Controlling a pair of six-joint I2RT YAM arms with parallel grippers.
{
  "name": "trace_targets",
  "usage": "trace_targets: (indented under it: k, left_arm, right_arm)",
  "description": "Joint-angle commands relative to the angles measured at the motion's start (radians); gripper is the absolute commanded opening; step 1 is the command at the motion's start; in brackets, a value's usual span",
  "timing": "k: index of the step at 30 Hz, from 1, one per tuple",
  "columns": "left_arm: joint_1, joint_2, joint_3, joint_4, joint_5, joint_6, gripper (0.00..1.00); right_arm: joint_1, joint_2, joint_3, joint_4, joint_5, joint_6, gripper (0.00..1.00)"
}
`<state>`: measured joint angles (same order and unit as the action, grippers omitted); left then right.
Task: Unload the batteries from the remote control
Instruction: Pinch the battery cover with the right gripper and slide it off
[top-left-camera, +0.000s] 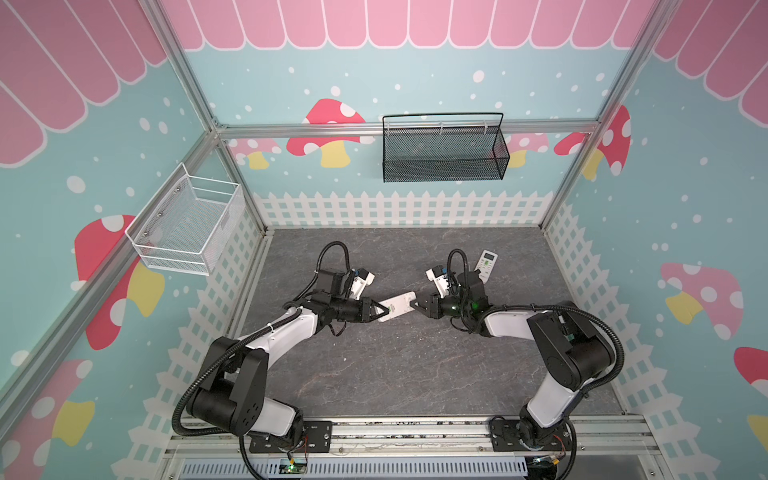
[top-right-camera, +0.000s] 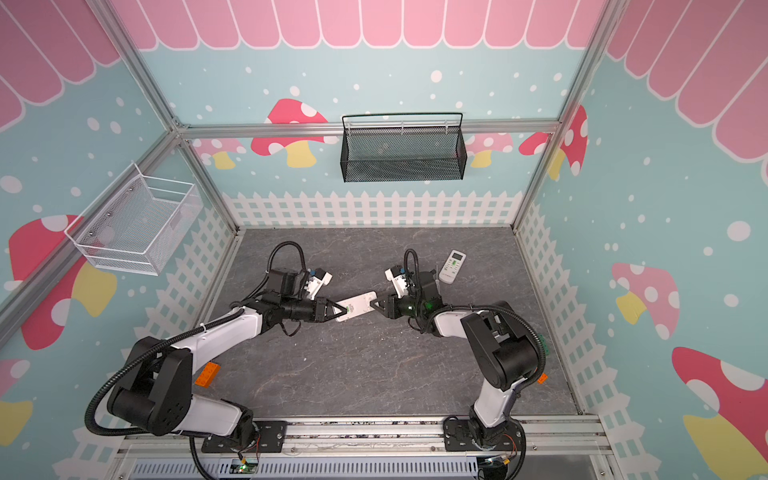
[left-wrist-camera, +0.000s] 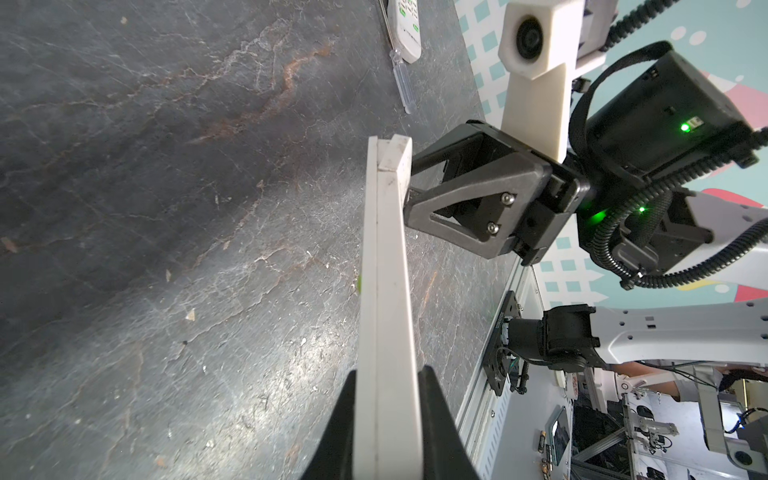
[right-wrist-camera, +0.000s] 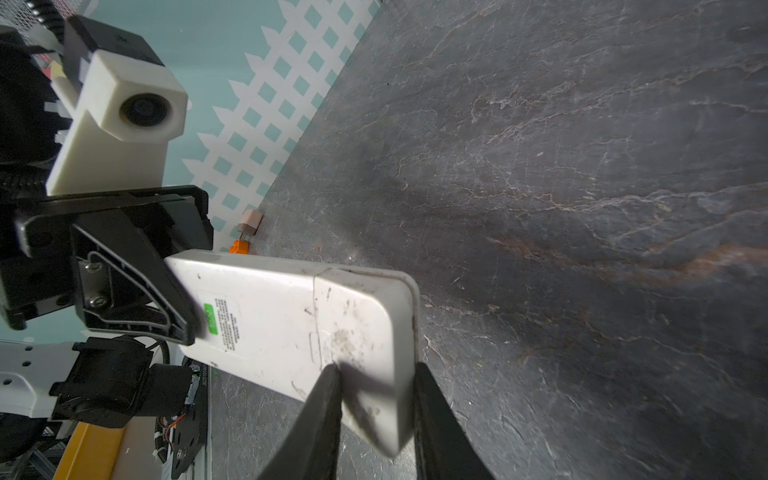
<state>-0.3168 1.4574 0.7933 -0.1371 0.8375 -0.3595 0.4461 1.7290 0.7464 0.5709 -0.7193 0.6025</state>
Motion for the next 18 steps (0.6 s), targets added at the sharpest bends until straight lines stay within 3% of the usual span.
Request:
trace_targets:
  k: [1, 7, 18]
  left_arm:
    - [-0.015, 0.012, 0.012, 0.041, -0.006, 0.009, 0.00]
    - [-0.019, 0.029, 0.024, 0.040, -0.035, -0.002, 0.00]
    - [-0.024, 0.044, 0.038, 0.036, -0.057, -0.013, 0.00]
  right_arm:
    - [0.021, -0.040, 0.004, -0.043, -0.040, -0.026, 0.30]
    - [0.023, -0.076, -0.005, -0.081, -0.042, -0.032, 0.23]
    - [0.045, -0.088, -0.035, -0.068, -0.040, -0.017, 0.23]
